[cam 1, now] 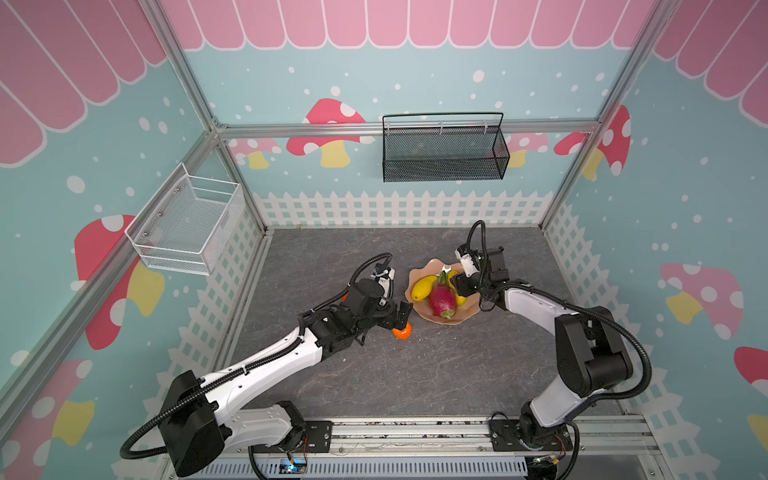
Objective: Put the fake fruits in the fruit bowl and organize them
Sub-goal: 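Drop the yellow fruit into the bowl with the right gripper while the left reaches out, then grasp the large orange fruit with the left gripper while the right gripper withdraws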
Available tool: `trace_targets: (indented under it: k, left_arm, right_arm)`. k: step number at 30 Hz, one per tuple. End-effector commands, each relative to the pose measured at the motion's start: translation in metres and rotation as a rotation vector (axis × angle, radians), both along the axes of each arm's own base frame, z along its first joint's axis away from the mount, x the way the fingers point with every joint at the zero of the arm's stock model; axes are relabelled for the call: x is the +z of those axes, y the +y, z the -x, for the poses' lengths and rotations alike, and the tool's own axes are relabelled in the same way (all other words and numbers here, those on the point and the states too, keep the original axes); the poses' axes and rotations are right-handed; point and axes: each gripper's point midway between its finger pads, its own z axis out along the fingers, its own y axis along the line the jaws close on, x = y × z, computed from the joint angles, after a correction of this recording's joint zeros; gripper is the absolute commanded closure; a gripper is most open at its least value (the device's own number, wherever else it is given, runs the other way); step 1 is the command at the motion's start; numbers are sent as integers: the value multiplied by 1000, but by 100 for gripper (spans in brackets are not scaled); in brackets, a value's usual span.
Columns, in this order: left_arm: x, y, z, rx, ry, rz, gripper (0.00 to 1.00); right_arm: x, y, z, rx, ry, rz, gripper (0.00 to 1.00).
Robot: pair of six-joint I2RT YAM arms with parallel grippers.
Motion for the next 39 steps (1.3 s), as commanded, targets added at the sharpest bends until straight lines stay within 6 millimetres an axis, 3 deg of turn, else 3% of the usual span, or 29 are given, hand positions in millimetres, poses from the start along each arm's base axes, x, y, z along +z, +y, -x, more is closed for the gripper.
trace_targets:
  k: [1,4,7,9,13,16,21,31,35,39]
  left_arm:
    - [-10,64,-24,251,30,-135,0]
    - [-43,104,-42,356,164,-104,1]
    - [-67,126,-61,399,221,-72,0]
    - [-78,126,-74,391,252,-39,0]
    - [-89,114,-96,361,267,-12,0]
    - [-103,115,-107,387,301,-42,0]
    - [-123,114,-126,403,329,-79,1]
    - [-153,115,-127,429,405,-102,16]
    - [-151,113,-123,421,410,-92,31]
    - [-117,92,-116,359,348,-48,39]
  right_arm:
    - [57,13,13,43,-129,-89,28]
    - [78,47,45,134,-173,-121,17]
    - [82,95,89,249,-176,-140,2]
    - [79,119,120,307,-150,-217,2]
    - [67,136,166,346,-114,-343,2]
    - [54,134,189,348,-65,-400,2]
    - [33,121,210,323,-10,-412,2]
    - [13,93,209,170,52,-351,2]
    - [8,74,201,24,107,-321,1]
    - [22,44,194,-121,110,-392,1]
